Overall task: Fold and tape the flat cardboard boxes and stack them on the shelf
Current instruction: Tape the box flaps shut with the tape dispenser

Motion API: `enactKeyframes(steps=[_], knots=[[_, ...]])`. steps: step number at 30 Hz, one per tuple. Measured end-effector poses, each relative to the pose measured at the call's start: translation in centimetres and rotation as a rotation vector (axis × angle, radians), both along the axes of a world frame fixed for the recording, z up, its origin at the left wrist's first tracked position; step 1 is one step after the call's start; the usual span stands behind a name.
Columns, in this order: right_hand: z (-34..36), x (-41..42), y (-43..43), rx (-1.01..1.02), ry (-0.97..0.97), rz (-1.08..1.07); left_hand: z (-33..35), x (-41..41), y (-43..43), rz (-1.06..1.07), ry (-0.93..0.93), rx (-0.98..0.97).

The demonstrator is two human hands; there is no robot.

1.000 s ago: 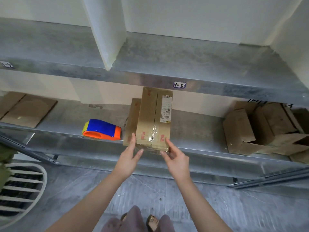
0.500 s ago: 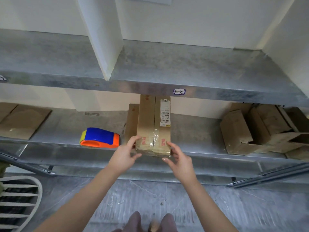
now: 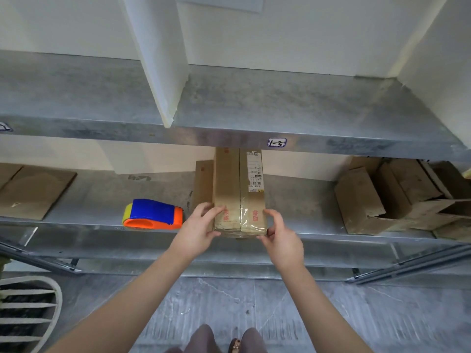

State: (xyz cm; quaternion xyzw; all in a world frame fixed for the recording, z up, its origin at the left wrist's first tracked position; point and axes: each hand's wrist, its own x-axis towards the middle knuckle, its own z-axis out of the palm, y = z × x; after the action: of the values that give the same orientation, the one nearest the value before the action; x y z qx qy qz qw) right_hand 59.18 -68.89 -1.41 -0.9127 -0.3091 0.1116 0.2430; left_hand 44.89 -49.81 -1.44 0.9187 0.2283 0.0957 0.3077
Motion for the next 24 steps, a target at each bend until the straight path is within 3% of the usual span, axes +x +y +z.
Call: enactKeyframes(steps=[4,6,10,18,21,24], knots=[[-0.4,-0.6,0.4,0.053,-0.023,-0.005,-1.0,-0.1,-0.7,0.058,-0.101,-0.199],[-0.5,-0.1,0.3,0.176,0.074,0.014,-1.1,-0.2,-0.7,0.037,-0.126,-0.281],[-0.4,0.1,1.1,0.275,0.257,0.042,-1.1,0.6,-1.2,0.121,-0.114,-0.233],[-1.6,-2.8,2.3,0.228,-0.006,-0.002,-1.3,1.5,-2.8,0.157,-0.095,-0.132],[-0.9,-1.9,1.8,0.277,0.253,-0.017,-0.6,0.5,-2.2,0.108,-0.105,-0.28],[0.4,0.5,1.5,0.289,0.435,-0.078,0.7,0.7,-0.8,0.217,-0.116,-0.537]])
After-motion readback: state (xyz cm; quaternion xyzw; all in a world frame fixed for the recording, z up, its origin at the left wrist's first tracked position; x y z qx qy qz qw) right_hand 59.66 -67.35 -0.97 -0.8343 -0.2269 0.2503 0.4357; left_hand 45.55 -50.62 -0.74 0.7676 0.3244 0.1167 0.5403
